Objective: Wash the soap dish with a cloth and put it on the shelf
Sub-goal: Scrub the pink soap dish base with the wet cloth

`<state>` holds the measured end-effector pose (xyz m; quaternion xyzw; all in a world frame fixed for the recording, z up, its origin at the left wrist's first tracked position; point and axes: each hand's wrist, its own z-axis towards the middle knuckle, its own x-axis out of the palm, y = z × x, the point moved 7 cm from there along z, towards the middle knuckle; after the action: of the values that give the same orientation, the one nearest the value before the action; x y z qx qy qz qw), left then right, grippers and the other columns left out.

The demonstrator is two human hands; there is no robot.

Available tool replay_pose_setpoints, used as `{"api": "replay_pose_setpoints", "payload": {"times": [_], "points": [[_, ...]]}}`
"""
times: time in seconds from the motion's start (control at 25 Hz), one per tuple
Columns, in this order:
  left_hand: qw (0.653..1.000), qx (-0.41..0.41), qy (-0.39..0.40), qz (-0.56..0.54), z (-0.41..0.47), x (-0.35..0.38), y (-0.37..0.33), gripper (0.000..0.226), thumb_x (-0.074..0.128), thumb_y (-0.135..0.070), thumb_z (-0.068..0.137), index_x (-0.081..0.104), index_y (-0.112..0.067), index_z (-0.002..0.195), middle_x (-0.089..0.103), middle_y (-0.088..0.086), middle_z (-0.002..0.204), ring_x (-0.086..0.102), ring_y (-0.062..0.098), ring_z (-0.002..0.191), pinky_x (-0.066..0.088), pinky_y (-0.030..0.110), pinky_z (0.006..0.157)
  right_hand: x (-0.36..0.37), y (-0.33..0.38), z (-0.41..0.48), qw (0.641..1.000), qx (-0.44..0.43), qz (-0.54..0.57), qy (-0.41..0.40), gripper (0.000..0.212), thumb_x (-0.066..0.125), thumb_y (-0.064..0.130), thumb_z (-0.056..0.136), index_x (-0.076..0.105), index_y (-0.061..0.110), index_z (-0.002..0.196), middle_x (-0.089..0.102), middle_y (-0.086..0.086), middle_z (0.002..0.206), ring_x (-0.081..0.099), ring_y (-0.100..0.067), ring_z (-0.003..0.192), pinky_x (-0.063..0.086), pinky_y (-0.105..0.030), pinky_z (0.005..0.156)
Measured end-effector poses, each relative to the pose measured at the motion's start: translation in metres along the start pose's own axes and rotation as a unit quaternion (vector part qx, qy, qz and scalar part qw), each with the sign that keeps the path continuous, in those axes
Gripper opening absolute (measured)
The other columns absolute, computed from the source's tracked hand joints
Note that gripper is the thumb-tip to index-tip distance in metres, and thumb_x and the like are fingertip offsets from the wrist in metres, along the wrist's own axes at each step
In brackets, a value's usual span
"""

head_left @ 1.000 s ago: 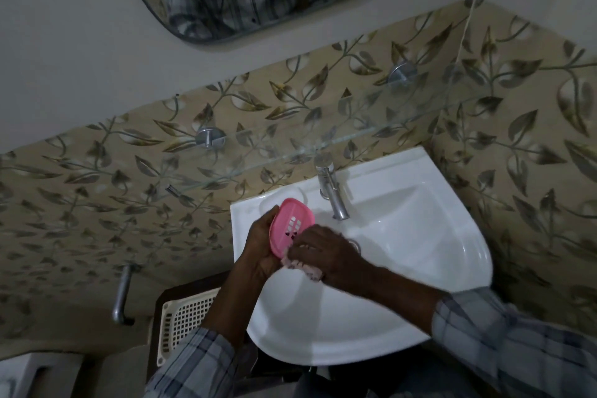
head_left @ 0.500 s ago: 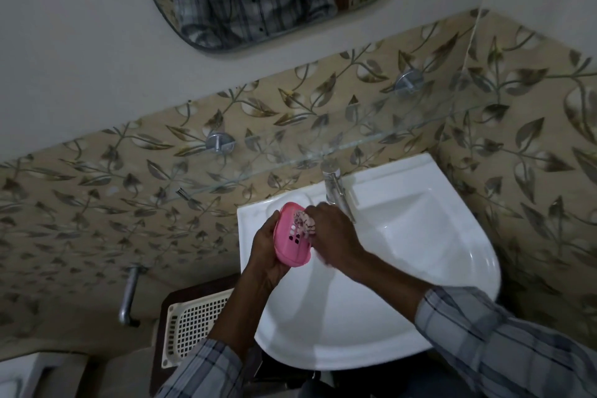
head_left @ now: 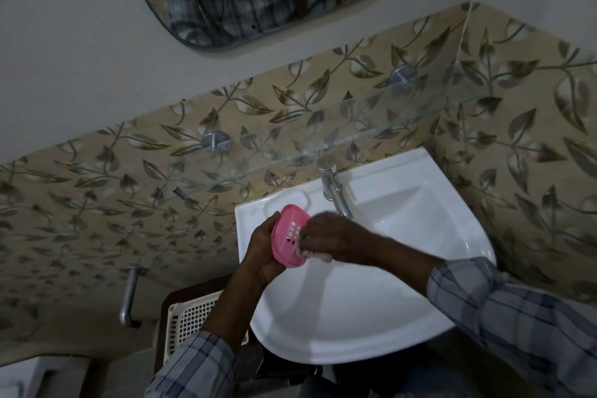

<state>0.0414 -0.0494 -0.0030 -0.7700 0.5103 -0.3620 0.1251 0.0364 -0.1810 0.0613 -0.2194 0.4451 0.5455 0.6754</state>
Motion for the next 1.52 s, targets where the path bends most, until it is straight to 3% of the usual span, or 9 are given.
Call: {"api": "replay_pose_setpoints", "payload": {"times": [0.12, 0.44, 0.56, 0.68, 0.8, 1.0, 1.2, 1.4, 1.52], "points": [[1.0, 0.006, 0.012, -0.012, -0.002, 0.007, -0.006, 0.056, 0.046, -0.045, 0.095, 0.055, -0.001, 0.129, 0.065, 0.023, 0.106, 0.061, 0.036, 0.091, 0.056, 0.044, 0.078, -0.008, -0.03, 0.004, 0.992, 0.105, -0.034, -0.055, 0.015, 0.068, 0.001, 0.085, 0.075, 0.005, 0.098, 0.073, -0.015, 0.101, 0.067, -0.034, 0.092, 0.053, -0.048, 0.078], [0.999, 0.031, -0.023, -0.009, -0.001, 0.012, 0.003, 0.031, 0.049, -0.034, 0.097, 0.061, -0.009, 0.111, 0.069, 0.013, 0.087, 0.068, 0.024, 0.08, 0.058, 0.035, 0.072, 0.001, 0.012, 0.031, 0.991, 0.069, 0.031, -0.107, 0.022, 0.069, 0.009, 0.086, 0.071, 0.007, 0.107, 0.069, -0.016, 0.108, 0.06, -0.032, 0.1, 0.046, -0.04, 0.087], [0.996, 0.074, -0.008, -0.04, 0.001, 0.016, -0.003, 0.104, 0.084, -0.045, 0.057, 0.043, -0.001, 0.142, 0.063, 0.016, 0.097, 0.057, 0.028, 0.09, 0.052, 0.032, 0.079, -0.02, -0.02, 0.048, 0.987, 0.136, -0.034, -0.077, 0.017, 0.065, 0.003, 0.086, 0.073, 0.006, 0.101, 0.07, -0.016, 0.102, 0.063, -0.033, 0.092, 0.052, -0.04, 0.079], [0.994, 0.087, 0.032, -0.06, -0.006, 0.015, -0.005, 0.059, 0.057, -0.044, 0.085, 0.057, -0.002, 0.125, 0.071, 0.023, 0.101, 0.063, 0.037, 0.092, 0.059, 0.041, 0.076, -0.02, -0.033, 0.051, 0.974, 0.216, -0.063, -0.023, 0.02, 0.063, 0.001, 0.083, 0.072, 0.005, 0.101, 0.068, -0.017, 0.099, 0.062, -0.035, 0.091, 0.053, -0.042, 0.075], [0.99, 0.102, 0.023, -0.096, -0.001, -0.001, -0.008, 0.054, 0.04, -0.046, 0.099, 0.057, -0.003, 0.127, 0.071, 0.02, 0.11, 0.063, 0.034, 0.1, 0.056, 0.043, 0.084, -0.005, -0.028, 0.035, 0.954, 0.288, 0.008, 0.077, 0.02, 0.064, 0.008, 0.083, 0.069, 0.008, 0.103, 0.065, -0.016, 0.099, 0.06, -0.033, 0.094, 0.052, -0.042, 0.078], [0.994, 0.098, 0.012, -0.043, 0.0, 0.006, -0.002, 0.051, 0.049, -0.046, 0.095, 0.061, -0.008, 0.126, 0.071, 0.02, 0.104, 0.066, 0.033, 0.091, 0.056, 0.043, 0.082, -0.031, -0.056, 0.03, 0.848, 0.501, 0.123, -0.122, 0.022, 0.062, 0.0, 0.085, 0.071, 0.008, 0.104, 0.072, -0.008, 0.1, 0.067, -0.023, 0.093, 0.054, -0.032, 0.082], [0.995, 0.084, -0.028, -0.055, 0.005, -0.004, -0.005, 0.054, 0.04, -0.045, 0.101, 0.054, -0.002, 0.131, 0.068, 0.02, 0.105, 0.065, 0.033, 0.096, 0.05, 0.046, 0.092, -0.013, 0.033, 0.042, 0.95, 0.281, 0.125, -0.049, 0.035, 0.058, 0.009, 0.084, 0.07, 0.014, 0.116, 0.074, -0.01, 0.108, 0.07, -0.027, 0.096, 0.057, -0.031, 0.08], [0.994, 0.088, -0.005, -0.065, 0.001, 0.001, -0.012, 0.05, 0.04, -0.045, 0.099, 0.063, -0.003, 0.112, 0.073, 0.016, 0.098, 0.071, 0.029, 0.087, 0.058, 0.041, 0.078, -0.01, 0.005, 0.048, 0.917, 0.37, 0.135, -0.064, 0.043, 0.067, -0.001, 0.08, 0.068, 0.014, 0.121, 0.071, -0.011, 0.114, 0.067, -0.03, 0.105, 0.057, -0.038, 0.087], [0.996, 0.039, -0.001, -0.081, -0.002, 0.002, -0.011, 0.06, 0.049, -0.05, 0.094, 0.056, 0.002, 0.121, 0.063, 0.022, 0.099, 0.063, 0.033, 0.088, 0.058, 0.04, 0.075, 0.011, 0.058, 0.026, 0.989, 0.135, 0.057, -0.004, 0.051, 0.078, -0.002, 0.071, 0.068, 0.006, 0.12, 0.069, -0.019, 0.119, 0.069, -0.035, 0.106, 0.062, -0.043, 0.078]]}}
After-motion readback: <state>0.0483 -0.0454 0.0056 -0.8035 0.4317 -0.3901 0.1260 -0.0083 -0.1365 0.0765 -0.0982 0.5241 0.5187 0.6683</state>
